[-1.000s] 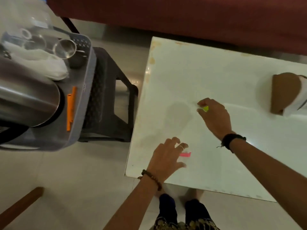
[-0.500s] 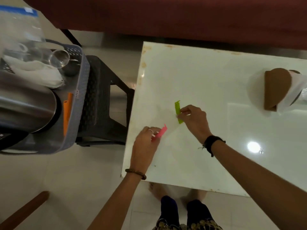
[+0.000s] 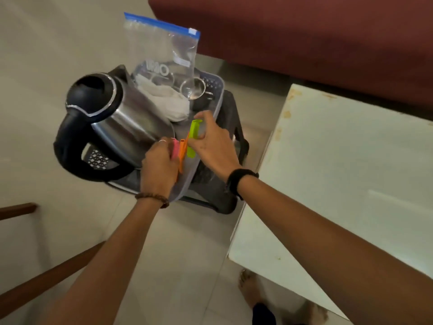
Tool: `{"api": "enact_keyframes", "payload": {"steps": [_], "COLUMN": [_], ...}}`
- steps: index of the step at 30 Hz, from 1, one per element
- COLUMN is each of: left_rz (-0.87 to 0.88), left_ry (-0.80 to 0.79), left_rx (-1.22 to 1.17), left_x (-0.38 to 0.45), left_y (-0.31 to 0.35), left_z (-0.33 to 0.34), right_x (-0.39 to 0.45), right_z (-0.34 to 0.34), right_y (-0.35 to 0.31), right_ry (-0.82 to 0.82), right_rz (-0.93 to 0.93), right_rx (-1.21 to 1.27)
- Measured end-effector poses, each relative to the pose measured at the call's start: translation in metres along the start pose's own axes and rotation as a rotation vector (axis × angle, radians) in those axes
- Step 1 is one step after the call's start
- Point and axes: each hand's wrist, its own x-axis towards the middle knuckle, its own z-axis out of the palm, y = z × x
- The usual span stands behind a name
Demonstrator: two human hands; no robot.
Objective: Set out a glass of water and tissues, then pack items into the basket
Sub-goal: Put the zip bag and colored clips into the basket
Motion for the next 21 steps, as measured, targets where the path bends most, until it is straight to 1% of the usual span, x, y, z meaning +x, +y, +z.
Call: {"api": "enact_keyframes", "payload": {"steps": [3,5,6,9,12,15,18,21], "left_rz": [-0.022,-0.033,-0.030,0.005,0.101,0.215,0.324,0.353], "left_ry": [-0.067,-0.079,-0.084,-0.085,-0.006,0.046,-0.008,-0.145], "left_rx": [0.038,0.028,0.026,0.008,-0.014,-0.152,-0.181,-0.216], "left_x": [0.007,0.011,0.012,0.012,0.006,-0.012,-0.041,-0.076], "left_y": [-0.011,-0.016,-0.019,-0.020,-0.011,0.018,0.054,0.096], "left_z": [0.012,0.019,0.021,0.025,0.023,0.026,0.044,0.080], "right_x": [0.011,0.015,0.016,0.017,0.013,-0.003,-0.030,-0.067], "right_z": [0.023,0.032,0.034,0.032,0.017,-0.010,-0.045,-0.092], "right_y": [0.006,0.012,0.014,0.015,0.018,0.030,0.058,0.102], "right_ry": [-0.001,-0.007,-0.014,-0.016,0.030,0.123,0.180,0.180], "right_rz": [-0.020,-0.024,-0.027,-0.053,-0.126,-0.161,-0.124,-0.025], "right_rx": [-0.374,-0.532,-0.566,-0.502,-0.323,-0.176,-0.198,-0.290]}}
